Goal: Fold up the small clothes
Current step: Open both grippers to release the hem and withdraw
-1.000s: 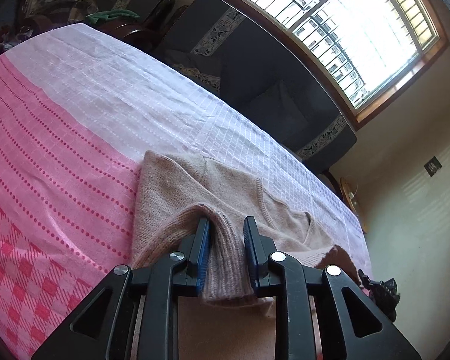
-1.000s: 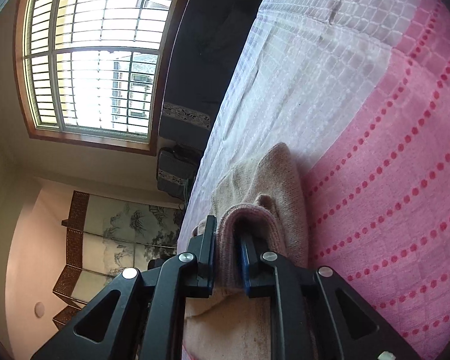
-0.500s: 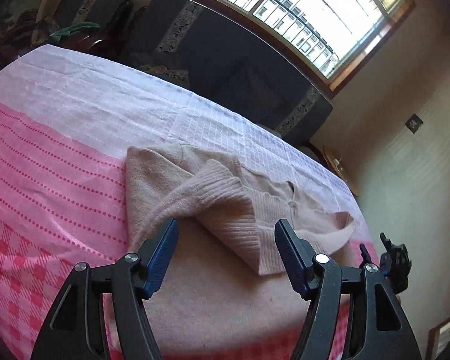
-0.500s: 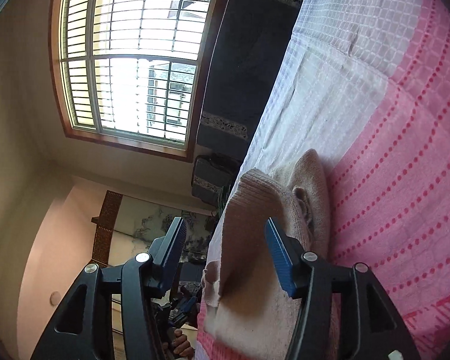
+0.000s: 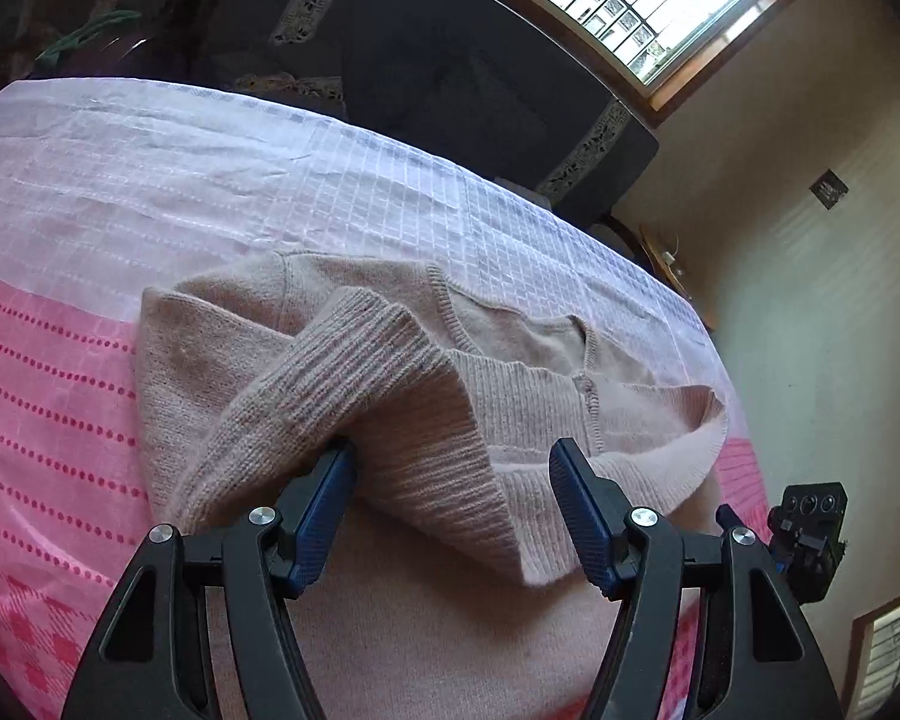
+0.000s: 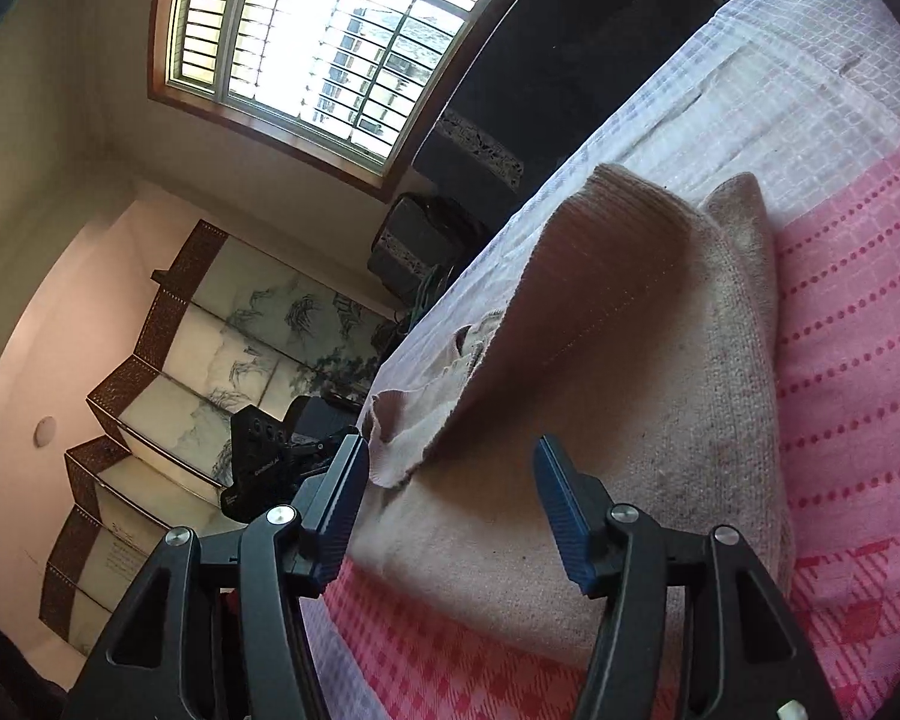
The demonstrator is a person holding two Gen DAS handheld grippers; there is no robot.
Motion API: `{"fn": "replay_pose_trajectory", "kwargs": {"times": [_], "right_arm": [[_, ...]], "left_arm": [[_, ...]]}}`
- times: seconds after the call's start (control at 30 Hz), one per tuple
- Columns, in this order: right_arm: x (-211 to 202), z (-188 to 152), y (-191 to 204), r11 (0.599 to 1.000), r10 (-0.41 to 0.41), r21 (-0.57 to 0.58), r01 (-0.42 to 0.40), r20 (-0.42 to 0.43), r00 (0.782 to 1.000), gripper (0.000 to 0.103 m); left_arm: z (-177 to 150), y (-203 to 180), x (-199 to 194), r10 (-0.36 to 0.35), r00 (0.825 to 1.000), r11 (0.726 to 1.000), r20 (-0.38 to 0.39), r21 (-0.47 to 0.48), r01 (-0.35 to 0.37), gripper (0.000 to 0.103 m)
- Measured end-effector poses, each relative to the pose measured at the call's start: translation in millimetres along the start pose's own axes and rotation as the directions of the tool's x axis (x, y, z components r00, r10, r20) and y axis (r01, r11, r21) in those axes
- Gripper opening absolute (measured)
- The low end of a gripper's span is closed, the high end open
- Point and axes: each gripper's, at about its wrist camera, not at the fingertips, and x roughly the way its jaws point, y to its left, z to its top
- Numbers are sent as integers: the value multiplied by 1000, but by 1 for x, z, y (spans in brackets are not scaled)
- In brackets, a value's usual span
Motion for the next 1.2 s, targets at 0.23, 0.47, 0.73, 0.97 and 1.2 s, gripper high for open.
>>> {"fn": "replay_pose_trajectory", "kwargs": {"times": [0.23, 0.47, 0.73, 0.97, 1.2], "right_arm": [[18, 12, -3, 998, -62, -18, 61, -66, 996, 56], [42, 39, 19, 973, -183, -167, 162, -123, 975, 56], [63, 74, -5, 931, -347, -161, 326, -121, 930, 55], [46, 76, -14, 907, -410, -123, 402, -38, 911, 41], [2, 47, 22, 920, -338, -160, 358, 137, 931, 46]], "left_arm": [[16, 33, -14, 47, 980, 985, 193, -171, -14, 67], [5, 43, -39, 74, 958, 982, 278, -187, -21, 67], [-6, 27, 4, 211, 968, 977, 135, -66, -203, 67], [-10, 38, 4, 220, 962, 972, 161, -113, -204, 67], [-17, 21, -29, 279, 926, 958, 253, -13, -285, 67]]}}
